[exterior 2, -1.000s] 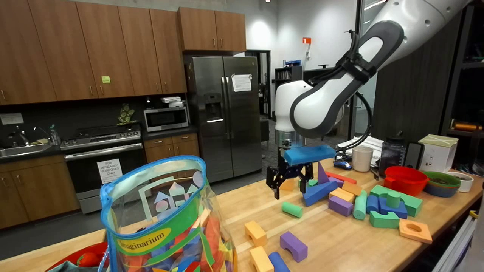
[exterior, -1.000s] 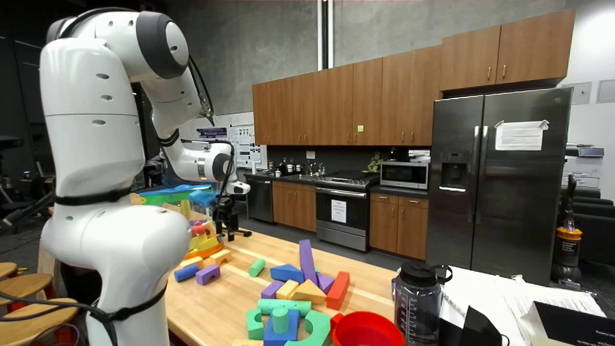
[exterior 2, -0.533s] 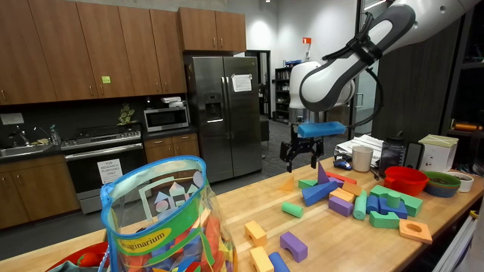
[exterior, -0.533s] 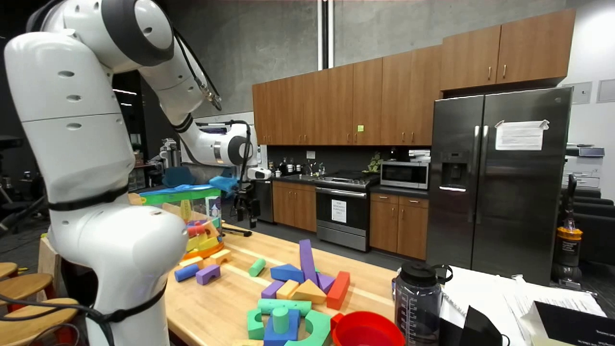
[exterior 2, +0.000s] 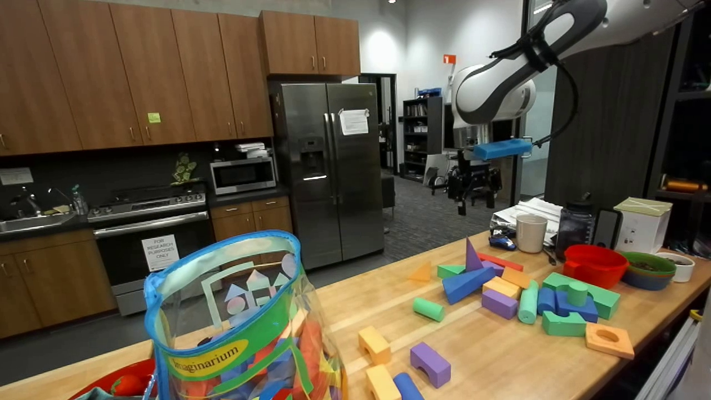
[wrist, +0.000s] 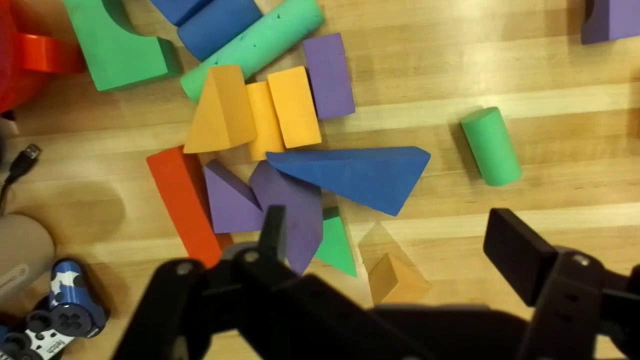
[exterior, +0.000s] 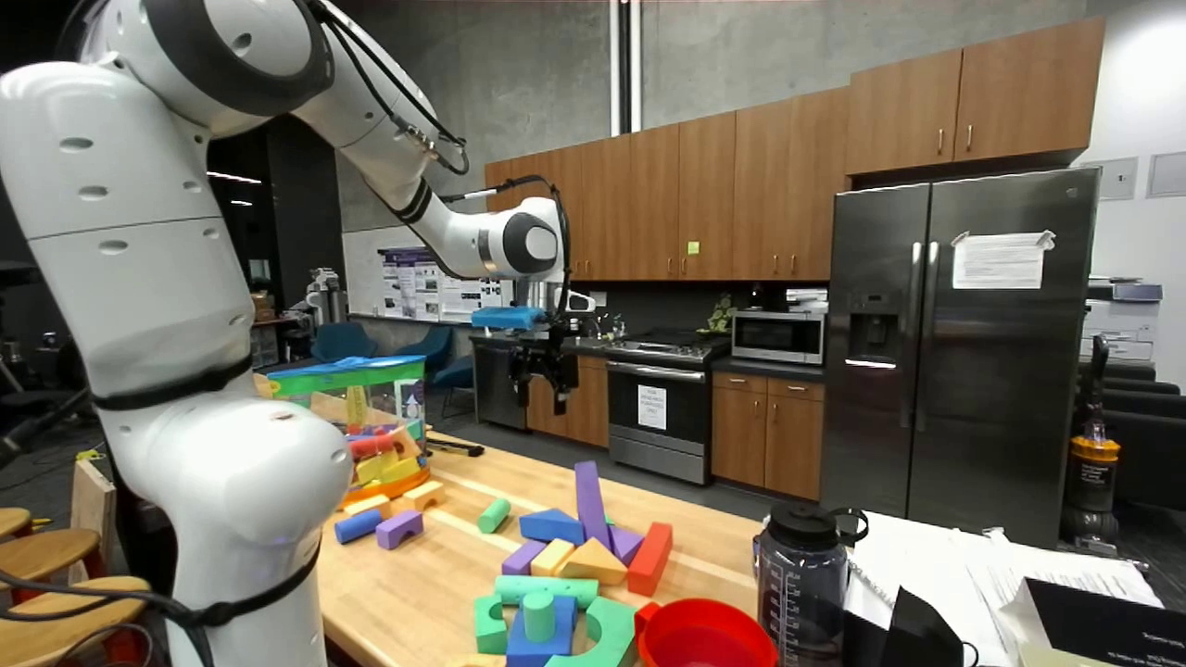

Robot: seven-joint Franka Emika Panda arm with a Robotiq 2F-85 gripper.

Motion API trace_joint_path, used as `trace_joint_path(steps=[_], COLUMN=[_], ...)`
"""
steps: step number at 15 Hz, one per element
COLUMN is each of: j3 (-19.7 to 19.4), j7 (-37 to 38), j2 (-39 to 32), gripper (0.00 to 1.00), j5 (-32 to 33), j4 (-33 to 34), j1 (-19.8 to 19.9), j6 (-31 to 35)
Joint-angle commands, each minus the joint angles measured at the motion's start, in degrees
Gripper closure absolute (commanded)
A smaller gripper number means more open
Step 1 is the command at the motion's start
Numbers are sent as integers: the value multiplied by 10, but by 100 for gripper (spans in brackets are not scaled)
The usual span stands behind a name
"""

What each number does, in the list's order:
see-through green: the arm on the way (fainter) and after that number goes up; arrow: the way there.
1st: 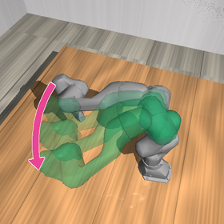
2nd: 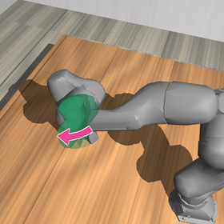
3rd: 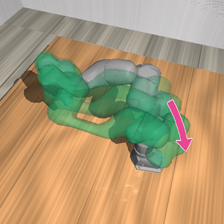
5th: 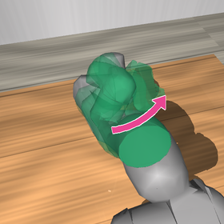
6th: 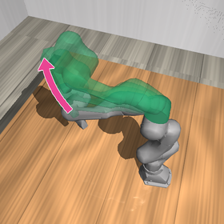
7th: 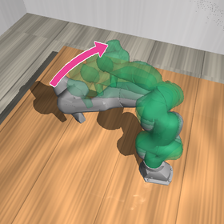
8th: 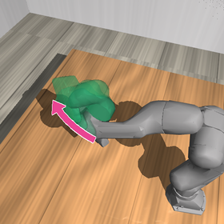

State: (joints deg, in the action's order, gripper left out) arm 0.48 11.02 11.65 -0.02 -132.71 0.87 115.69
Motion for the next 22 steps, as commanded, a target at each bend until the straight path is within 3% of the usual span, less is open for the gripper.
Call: trace_joint_path(steps=[1, 5, 11, 16, 22], j3=[18, 17, -17, -32, -36], j7=[-37, -64, -156, -207, -205], j2=[-50, -122, -208, -249, -290], gripper=[0, 0, 0, 0, 0], j5=[29, 62, 49, -38, -136], j4=[42, 120, 280, 394, 490], j1=[-16, -16, 11, 41, 68], j6=[-61, -142, -228, -318, -417])
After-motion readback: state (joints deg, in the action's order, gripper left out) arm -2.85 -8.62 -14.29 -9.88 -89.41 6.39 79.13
